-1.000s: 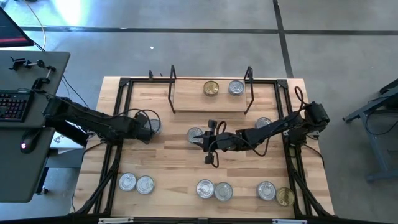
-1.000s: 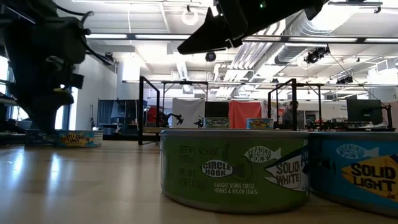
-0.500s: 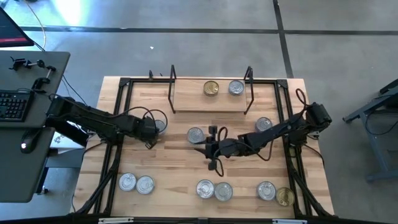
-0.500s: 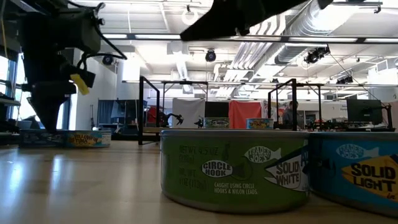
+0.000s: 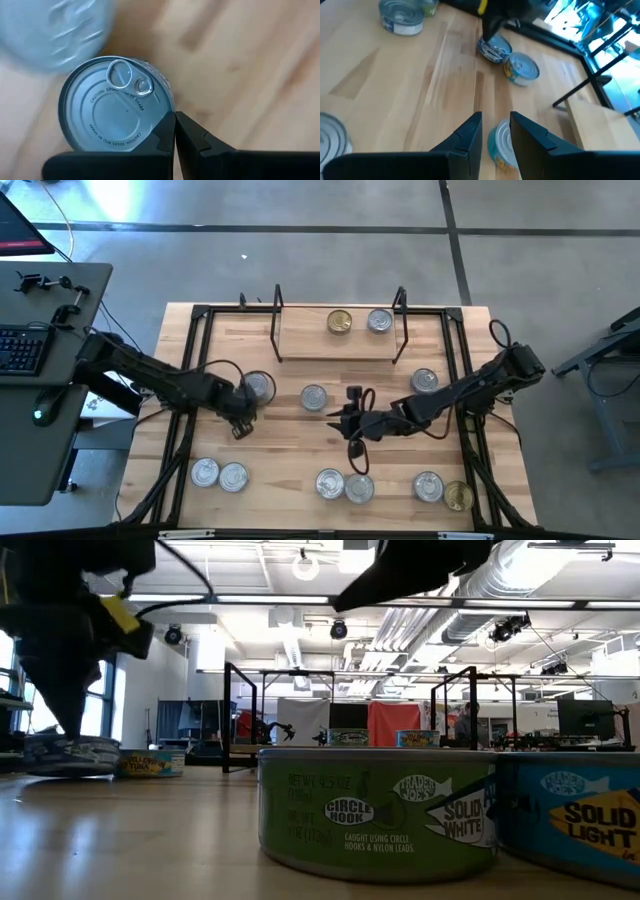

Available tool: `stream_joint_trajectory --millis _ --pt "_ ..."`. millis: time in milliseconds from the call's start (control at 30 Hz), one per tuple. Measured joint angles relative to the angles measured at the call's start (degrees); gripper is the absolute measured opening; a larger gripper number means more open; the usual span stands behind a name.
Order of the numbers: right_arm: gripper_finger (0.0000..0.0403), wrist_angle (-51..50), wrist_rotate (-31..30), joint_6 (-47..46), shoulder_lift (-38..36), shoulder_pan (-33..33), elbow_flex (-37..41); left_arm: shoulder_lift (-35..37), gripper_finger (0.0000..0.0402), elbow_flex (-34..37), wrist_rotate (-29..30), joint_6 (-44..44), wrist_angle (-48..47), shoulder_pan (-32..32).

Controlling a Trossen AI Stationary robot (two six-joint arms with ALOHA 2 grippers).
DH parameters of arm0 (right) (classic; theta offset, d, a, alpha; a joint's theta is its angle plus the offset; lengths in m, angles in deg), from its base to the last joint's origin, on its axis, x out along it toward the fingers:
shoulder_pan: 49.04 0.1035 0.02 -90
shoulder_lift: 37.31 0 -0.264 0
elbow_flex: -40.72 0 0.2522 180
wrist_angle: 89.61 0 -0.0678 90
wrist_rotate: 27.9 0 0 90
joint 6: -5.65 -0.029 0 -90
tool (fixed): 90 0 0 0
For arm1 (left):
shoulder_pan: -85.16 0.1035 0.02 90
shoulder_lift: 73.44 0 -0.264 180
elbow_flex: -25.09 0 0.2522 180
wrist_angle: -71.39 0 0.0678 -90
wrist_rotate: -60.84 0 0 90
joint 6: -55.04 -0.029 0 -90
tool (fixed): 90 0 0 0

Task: Stack canned seafood by type on shelf
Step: Put the top left blue tuna can on the shelf

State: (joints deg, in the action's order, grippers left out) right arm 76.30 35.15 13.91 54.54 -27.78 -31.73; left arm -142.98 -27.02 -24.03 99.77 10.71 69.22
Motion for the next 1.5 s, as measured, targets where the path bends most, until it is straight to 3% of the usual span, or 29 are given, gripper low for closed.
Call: stream_joint_trajectory --millis 200,333,467,567,767,1033,1500 --pt "0.0089 -1.6 0.5 -2.0 0.0 0.5 0.0 -1.9 0.0 0.2 -3.8 -13.2 14.8 -2.4" --pt "0.0089 5.7 1.4 -0.5 0.5 -0.2 0.0 -5.1 0.0 0.2 -3.8 -24.6 23.4 -2.6" --pt "0.009 11.2 11.5 1.0 2.7 -2.5 0.0 -7.8 0.0 0.2 -3.7 -31.2 29.0 -2.5" --pt "0.01 14.4 18.6 2.6 5.0 -5.0 0.0 -8.5 0.0 0.2 -3.3 -32.5 31.0 -2.5" --pt "0.0164 23.2 23.9 7.2 12.6 -9.7 0.0 -7.5 0.0 0.2 -2.9 -36.5 34.7 -2.0" --pt "0.0256 24.7 24.5 15.5 19.4 -12.0 -4.0 -4.9 0.0 0.2 -2.7 -38.5 36.8 1.3" --pt "0.0266 17.4 23.4 11.5 19.5 -11.9 -4.7 -4.8 0.0 0.2 -0.9 -39.9 36.6 2.7"
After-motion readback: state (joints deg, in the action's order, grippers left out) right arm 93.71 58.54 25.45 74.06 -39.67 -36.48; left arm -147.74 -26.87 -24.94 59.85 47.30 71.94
